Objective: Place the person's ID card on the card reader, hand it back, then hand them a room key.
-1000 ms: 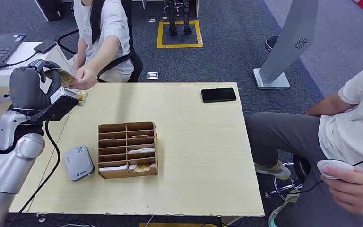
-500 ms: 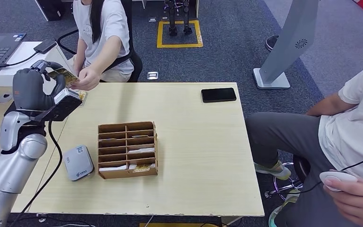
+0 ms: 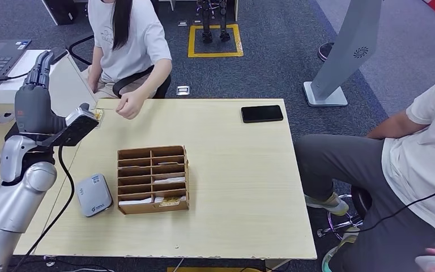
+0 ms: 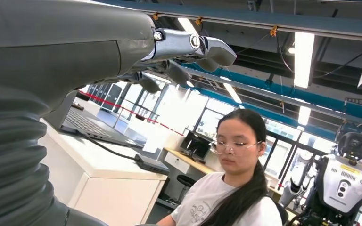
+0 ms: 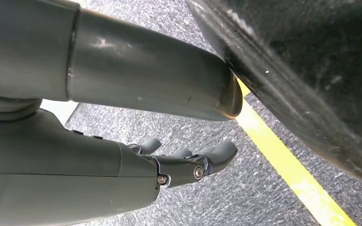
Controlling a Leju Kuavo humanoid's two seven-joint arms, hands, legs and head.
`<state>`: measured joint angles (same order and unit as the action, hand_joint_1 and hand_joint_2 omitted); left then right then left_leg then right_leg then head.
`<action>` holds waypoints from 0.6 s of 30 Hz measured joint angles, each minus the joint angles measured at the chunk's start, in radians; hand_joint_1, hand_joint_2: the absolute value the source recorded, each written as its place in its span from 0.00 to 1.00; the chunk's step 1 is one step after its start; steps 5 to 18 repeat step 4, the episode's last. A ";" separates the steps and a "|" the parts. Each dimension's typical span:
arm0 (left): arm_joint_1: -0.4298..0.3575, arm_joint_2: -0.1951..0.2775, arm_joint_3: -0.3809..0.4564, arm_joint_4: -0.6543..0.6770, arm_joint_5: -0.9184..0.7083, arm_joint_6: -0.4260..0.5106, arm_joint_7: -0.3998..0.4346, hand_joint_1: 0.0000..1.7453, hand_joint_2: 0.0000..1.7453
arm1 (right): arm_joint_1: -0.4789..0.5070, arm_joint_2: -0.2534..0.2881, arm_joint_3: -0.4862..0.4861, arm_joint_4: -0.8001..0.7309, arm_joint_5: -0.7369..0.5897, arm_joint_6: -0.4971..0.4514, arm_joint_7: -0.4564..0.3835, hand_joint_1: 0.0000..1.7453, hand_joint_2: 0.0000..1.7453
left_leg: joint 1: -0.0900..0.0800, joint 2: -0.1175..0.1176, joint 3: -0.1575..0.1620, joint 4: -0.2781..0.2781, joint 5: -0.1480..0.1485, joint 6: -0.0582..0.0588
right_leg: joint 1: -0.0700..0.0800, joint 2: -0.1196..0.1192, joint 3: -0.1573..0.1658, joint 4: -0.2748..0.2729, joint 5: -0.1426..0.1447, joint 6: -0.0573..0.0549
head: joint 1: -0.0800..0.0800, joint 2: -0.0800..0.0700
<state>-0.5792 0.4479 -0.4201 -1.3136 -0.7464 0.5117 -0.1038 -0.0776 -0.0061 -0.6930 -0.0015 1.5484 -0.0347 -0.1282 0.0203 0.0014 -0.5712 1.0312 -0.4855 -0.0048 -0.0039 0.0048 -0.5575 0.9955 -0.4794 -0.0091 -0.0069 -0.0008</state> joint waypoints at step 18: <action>0.004 0.007 0.001 0.006 -0.004 0.004 0.000 0.00 1.00 | 0.001 0.000 -0.006 0.000 0.000 0.000 0.000 0.00 0.00 | 0.000 0.000 0.000 0.000 0.000 0.000 | 0.000 0.000 0.000 0.000 0.000 0.000 | 0.000 0.000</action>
